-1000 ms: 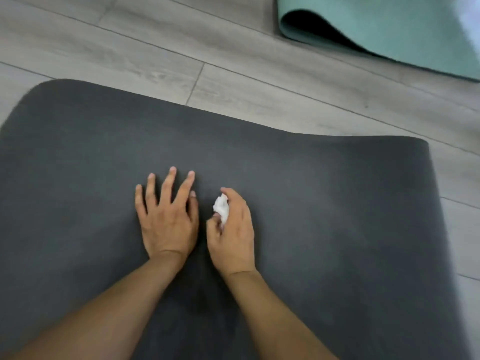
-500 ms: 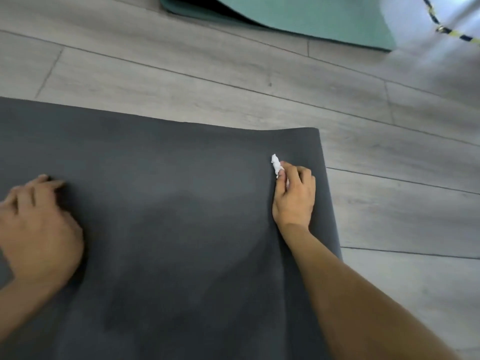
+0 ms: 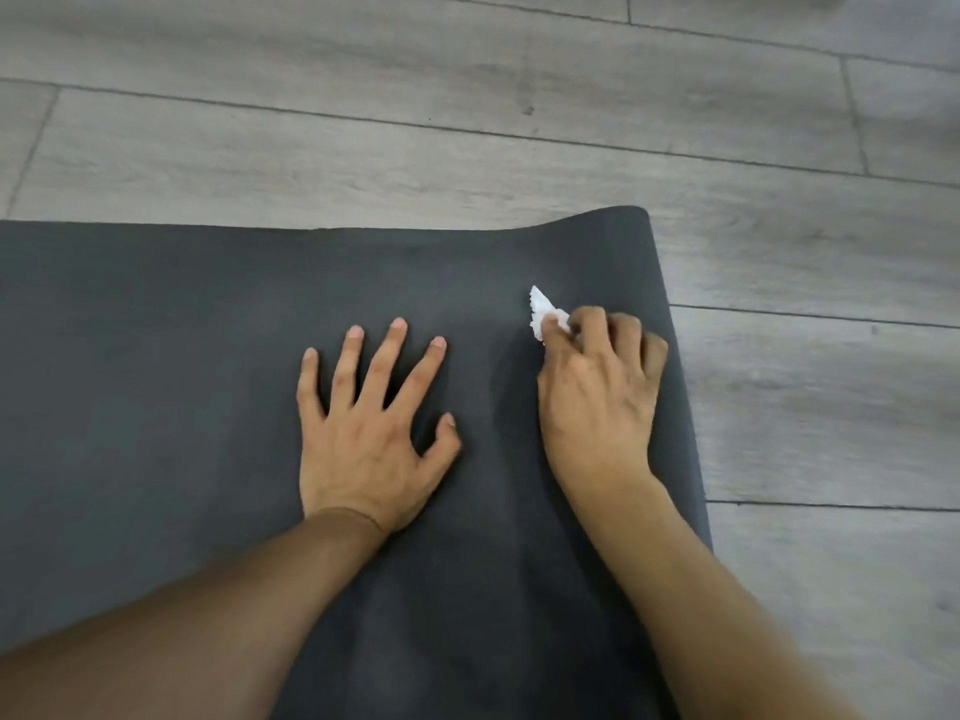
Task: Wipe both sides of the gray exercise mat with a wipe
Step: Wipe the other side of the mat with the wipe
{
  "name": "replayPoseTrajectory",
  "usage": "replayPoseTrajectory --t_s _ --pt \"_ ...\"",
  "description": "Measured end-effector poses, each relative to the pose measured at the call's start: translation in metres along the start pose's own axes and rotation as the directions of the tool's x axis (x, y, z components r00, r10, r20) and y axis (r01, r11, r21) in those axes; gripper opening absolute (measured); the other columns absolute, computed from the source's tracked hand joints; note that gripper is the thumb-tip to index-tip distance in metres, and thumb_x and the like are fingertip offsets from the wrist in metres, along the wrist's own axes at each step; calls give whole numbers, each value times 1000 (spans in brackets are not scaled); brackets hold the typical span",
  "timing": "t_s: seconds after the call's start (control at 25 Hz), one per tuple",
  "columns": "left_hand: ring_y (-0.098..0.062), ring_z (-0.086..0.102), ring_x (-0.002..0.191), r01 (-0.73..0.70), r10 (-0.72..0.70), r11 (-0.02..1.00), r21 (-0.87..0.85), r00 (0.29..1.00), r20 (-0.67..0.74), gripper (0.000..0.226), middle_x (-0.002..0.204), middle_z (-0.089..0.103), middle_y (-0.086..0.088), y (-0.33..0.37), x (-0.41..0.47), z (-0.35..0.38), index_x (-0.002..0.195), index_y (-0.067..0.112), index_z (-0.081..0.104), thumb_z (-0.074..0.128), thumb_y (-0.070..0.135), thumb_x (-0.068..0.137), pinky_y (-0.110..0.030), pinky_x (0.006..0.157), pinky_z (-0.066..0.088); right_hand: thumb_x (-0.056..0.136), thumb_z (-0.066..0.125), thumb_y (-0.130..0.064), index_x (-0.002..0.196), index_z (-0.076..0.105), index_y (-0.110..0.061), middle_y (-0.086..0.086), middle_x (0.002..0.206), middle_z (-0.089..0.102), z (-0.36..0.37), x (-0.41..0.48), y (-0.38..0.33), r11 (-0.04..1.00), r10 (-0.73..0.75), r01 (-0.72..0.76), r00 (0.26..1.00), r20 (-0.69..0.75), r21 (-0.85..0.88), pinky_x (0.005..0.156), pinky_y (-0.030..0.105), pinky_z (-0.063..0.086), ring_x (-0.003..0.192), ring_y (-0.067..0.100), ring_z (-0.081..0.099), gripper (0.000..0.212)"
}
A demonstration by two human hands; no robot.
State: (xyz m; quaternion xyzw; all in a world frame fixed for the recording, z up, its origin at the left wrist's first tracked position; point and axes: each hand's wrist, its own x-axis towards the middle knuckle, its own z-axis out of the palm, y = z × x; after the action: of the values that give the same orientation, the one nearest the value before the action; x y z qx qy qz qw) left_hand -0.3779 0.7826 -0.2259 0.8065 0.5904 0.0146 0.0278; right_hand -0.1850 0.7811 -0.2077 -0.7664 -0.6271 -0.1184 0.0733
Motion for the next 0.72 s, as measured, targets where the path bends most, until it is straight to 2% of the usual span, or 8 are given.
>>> replayPoseTrajectory --t_s 0.16,0.24,0.36,0.4,0.48,0.56,0.6,0.72 --pt "-34 25 152 3 -3 1000 -10 1000 0 68 165 31 1 -2 1 -3 156 38 35 38 57 90 -62 122 11 79 64 3 87 70 -8 9 82 57 8 51 34 992 -92 87 995 50 95 65 34 39 75 28 51 15" --pt "-35 25 152 7 -7 1000 -6 1000 -10 68 165 31 0 0 1 -3 156 38 36 37 57 90 -62 122 11 86 57 -1 83 70 -9 10 80 59 22 83 54 990 116 -118 993 36 78 70 35 40 79 29 52 15" --pt "-36 26 152 10 -10 1000 -10 1000 4 69 165 32 -1 -1 3 -3 156 37 37 37 57 90 -63 122 12 85 58 -1 86 70 -10 11 83 61 25 90 9 870 445 -443 895 41 217 72 35 46 82 29 54 15" --pt "-37 26 151 6 -6 1000 -13 1000 1 69 164 34 -2 -2 3 -3 155 35 40 38 57 90 -63 121 12 81 61 -1 85 70 -10 11 83 62 21 89 -27 868 390 -380 920 36 319 70 35 45 80 29 54 13" --pt "-39 28 150 -15 15 1000 -19 1000 -16 69 159 41 -7 -2 3 -1 149 25 48 38 58 89 -65 121 14 81 62 -5 91 70 -11 9 89 62 14 82 -94 913 -65 29 995 74 407 70 34 44 84 27 55 14" --pt "-40 29 150 -14 13 999 -34 999 -31 69 156 45 -9 -3 3 -2 145 22 53 39 58 89 -66 120 15 85 56 -7 98 68 -10 10 97 60 8 84 -103 861 -396 335 914 89 382 78 35 44 93 29 55 17" --pt "-39 29 150 -9 8 1000 -27 999 -34 68 158 42 -7 -3 3 -2 147 26 51 39 58 89 -64 121 14 84 55 -4 97 67 -7 12 96 59 10 93 -80 883 -332 299 943 29 362 79 33 44 93 32 56 18" --pt "-37 29 150 -9 8 1000 -17 999 -41 68 163 36 -1 -3 4 -3 154 36 41 39 57 89 -62 122 13 88 48 0 110 60 -4 14 108 57 21 114 29 974 181 -198 973 145 113 90 27 39 104 33 53 25"
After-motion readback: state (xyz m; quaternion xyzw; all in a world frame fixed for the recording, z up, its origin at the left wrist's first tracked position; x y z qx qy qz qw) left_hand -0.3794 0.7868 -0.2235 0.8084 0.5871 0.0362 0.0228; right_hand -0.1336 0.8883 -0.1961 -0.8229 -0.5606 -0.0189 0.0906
